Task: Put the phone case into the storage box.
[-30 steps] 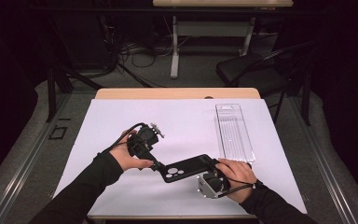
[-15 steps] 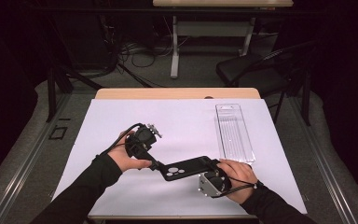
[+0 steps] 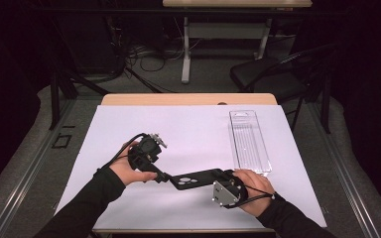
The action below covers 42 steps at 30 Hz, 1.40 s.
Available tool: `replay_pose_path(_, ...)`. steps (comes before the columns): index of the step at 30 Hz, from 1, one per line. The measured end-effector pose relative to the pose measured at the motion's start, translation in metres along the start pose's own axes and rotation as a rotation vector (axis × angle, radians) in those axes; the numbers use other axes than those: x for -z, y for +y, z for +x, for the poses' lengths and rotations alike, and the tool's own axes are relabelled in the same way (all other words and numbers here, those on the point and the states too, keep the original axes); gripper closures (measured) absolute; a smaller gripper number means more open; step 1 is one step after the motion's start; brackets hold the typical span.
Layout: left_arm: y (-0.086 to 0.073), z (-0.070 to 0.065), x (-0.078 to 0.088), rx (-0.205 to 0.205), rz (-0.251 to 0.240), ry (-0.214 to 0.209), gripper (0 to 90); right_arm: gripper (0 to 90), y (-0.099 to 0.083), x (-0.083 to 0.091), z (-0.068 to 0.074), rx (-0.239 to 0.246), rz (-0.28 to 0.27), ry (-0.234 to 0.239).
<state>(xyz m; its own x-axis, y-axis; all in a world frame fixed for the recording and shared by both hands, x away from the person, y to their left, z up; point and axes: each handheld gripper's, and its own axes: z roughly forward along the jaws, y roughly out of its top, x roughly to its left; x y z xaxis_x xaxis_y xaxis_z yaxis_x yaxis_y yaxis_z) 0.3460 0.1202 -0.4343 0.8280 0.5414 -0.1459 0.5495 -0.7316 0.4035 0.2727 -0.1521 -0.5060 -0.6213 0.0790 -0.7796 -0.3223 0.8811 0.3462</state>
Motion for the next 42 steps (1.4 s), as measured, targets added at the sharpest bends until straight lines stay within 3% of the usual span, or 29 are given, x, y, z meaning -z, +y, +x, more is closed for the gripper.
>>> replay_pose_path(3,-0.001,0.001,0.002,0.001,-0.010,-0.001,17.7,88.6,0.000,0.000,-0.002,-0.011,-0.004,0.019)
replay_pose_path(4,-0.002,0.001,0.003,0.008,-0.016,-0.003,17.8,88.6,-0.001,0.000,-0.001,-0.034,-0.004,0.019)
replay_pose_path(11,-0.006,0.005,0.011,0.016,-0.043,0.006,17.8,88.6,-0.001,0.000,-0.005,-0.031,-0.022,0.036)
replay_pose_path(22,-0.011,0.007,0.015,0.025,-0.053,0.006,18.7,88.6,-0.003,0.001,-0.010,-0.148,-0.058,0.094)
replay_pose_path(23,-0.011,0.007,0.015,0.025,-0.054,0.006,18.7,88.6,-0.003,0.002,-0.009,-0.192,-0.054,0.098)
replay_pose_path(25,-0.011,0.008,0.015,0.021,-0.053,0.007,18.7,88.7,-0.004,0.001,-0.012,-0.183,-0.065,0.110)
replay_pose_path(26,-0.011,0.008,0.015,0.022,-0.055,0.005,18.7,88.7,-0.004,0.001,-0.012,-0.217,-0.060,0.115)
replay_pose_path(27,-0.011,0.008,0.014,0.022,-0.056,0.005,18.7,88.6,-0.005,0.000,-0.014,-0.212,-0.068,0.118)
replay_pose_path(30,-0.011,0.007,0.014,0.021,-0.055,0.008,18.9,88.6,-0.005,0.000,-0.015,-0.269,-0.078,0.130)
replay_pose_path(42,-0.007,0.005,0.012,0.011,-0.069,0.006,18.9,88.6,-0.010,-0.003,-0.024,-0.377,-0.104,0.152)
